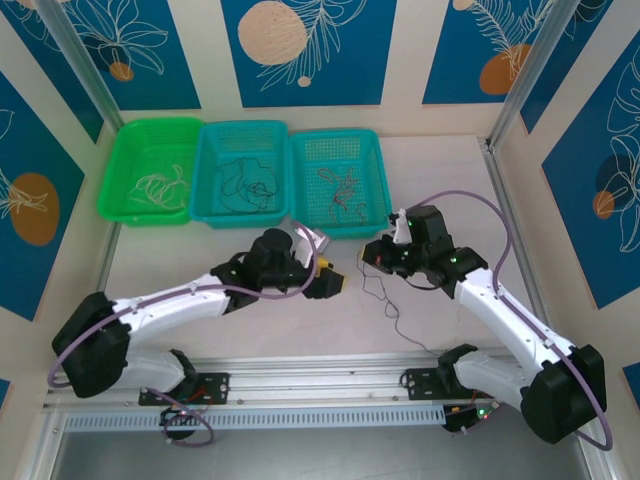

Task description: Untangle the cables

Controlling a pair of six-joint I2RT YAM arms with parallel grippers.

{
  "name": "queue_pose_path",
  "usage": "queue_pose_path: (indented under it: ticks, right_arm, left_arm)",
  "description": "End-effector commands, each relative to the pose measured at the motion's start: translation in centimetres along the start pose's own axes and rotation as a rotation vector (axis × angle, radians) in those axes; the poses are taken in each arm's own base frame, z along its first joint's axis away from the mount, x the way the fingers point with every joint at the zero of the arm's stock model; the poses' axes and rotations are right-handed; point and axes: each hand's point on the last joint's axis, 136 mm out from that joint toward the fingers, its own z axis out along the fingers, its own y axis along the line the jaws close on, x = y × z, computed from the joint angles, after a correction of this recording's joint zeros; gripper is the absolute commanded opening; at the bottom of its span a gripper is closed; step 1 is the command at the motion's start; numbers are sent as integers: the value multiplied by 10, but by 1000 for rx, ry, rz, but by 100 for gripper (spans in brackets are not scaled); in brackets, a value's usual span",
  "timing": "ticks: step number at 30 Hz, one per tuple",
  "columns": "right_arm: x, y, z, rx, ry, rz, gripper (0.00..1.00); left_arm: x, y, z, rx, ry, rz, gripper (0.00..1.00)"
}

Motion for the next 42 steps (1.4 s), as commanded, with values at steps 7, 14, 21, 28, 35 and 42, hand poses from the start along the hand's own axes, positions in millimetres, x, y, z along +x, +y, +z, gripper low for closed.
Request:
queue_pose_path:
  ticks: [7,14,21,28,35,42]
  right_arm:
    - [-1,66,-27,-144,13,-101,0]
    - [-3,91,-47,-230,-31,-106,0]
    - [3,111,-56,-290,-26,-138,0]
    - [2,125,-67,-325,-46,-158,0]
    - [-5,99,-66,-200,-103,-141,0]
    - [0,37,-50,1,-135,-104,3]
  left_arm:
    - [-10,-11,21,146,-153,177,79]
    - [-21,-14,37,182,-168,200,85]
    - [-14,63,47,-200,-162,125,85]
    - [0,92,54,-291,-150,94,72]
    - [-24,63,38,-176,-210,41,1]
    - [-63,32,-16,-192,-282,91,0]
